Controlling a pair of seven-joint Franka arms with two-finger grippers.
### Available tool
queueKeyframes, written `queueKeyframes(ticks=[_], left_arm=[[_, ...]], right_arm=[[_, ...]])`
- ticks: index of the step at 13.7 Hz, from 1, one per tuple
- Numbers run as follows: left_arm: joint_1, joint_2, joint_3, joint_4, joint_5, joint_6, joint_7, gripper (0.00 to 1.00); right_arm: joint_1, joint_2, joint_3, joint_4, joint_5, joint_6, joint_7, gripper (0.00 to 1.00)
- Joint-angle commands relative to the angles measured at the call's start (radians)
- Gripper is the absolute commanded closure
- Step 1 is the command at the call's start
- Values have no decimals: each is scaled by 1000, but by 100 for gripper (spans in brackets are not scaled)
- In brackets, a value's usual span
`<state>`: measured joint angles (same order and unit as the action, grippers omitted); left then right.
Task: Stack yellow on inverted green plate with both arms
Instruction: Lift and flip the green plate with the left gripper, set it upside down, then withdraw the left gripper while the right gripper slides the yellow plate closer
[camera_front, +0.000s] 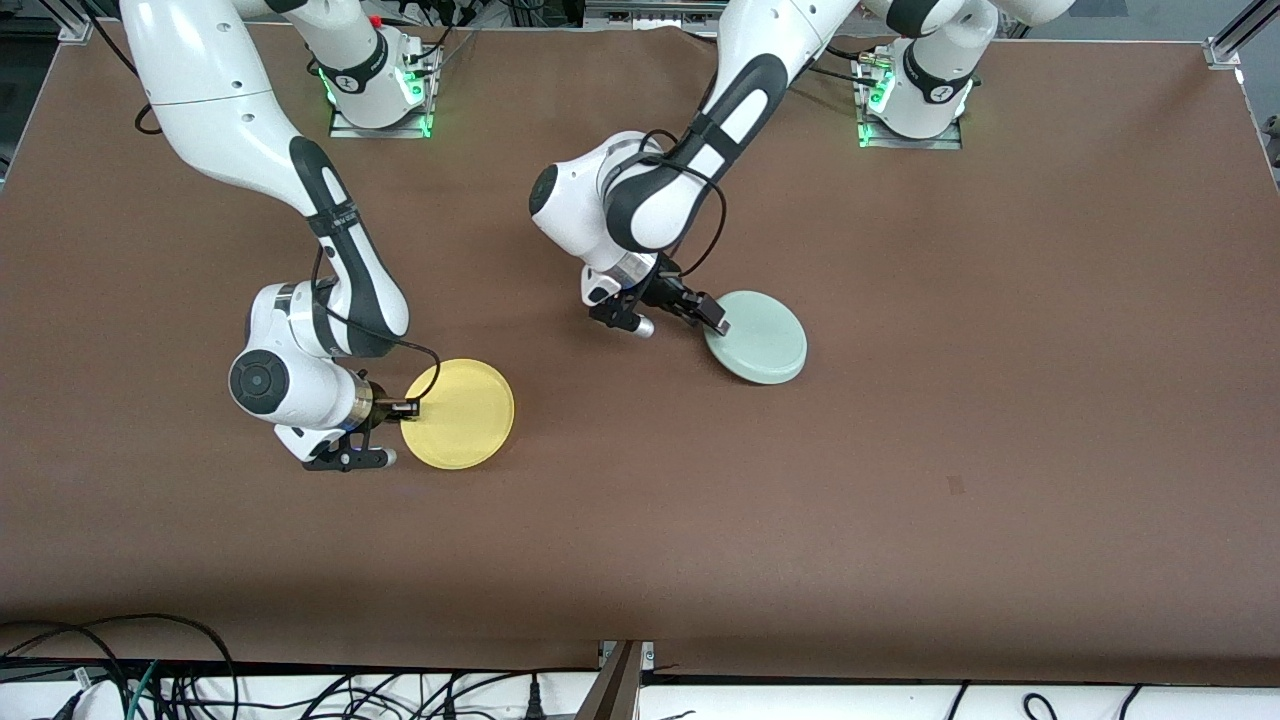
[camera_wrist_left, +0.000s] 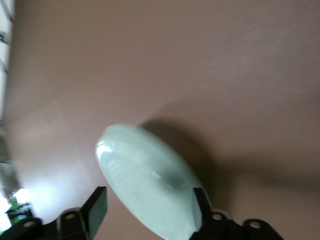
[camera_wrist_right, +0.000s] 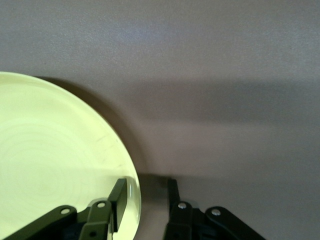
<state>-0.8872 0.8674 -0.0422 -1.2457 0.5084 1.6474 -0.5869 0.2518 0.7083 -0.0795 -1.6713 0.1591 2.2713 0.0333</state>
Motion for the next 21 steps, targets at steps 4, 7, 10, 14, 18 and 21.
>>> queueKeyframes(ticks=[4,7,10,14,18,21], left_arm=[[186,-42,-12,121,-375,43,-2,0],[341,-135,-12,101,-421,20,7,0],[456,-211,-2,103,-406,-53,13,0],[603,-307,-7,101,-421,-144,160,0],[729,-441,-10,86,-429,-253,338,0],[810,-565,-12,-23,-430,-267,494,0]], right_arm=[[-6,-26,4,-5,19,-33,-12,100],[-11,-46,4,39,34,-88,-10,100],[-3,-36,4,149,137,-186,0,100],[73,-24,87,206,178,-177,195,100],[281,65,98,312,178,-83,515,100],[441,97,98,311,178,31,699,100]])
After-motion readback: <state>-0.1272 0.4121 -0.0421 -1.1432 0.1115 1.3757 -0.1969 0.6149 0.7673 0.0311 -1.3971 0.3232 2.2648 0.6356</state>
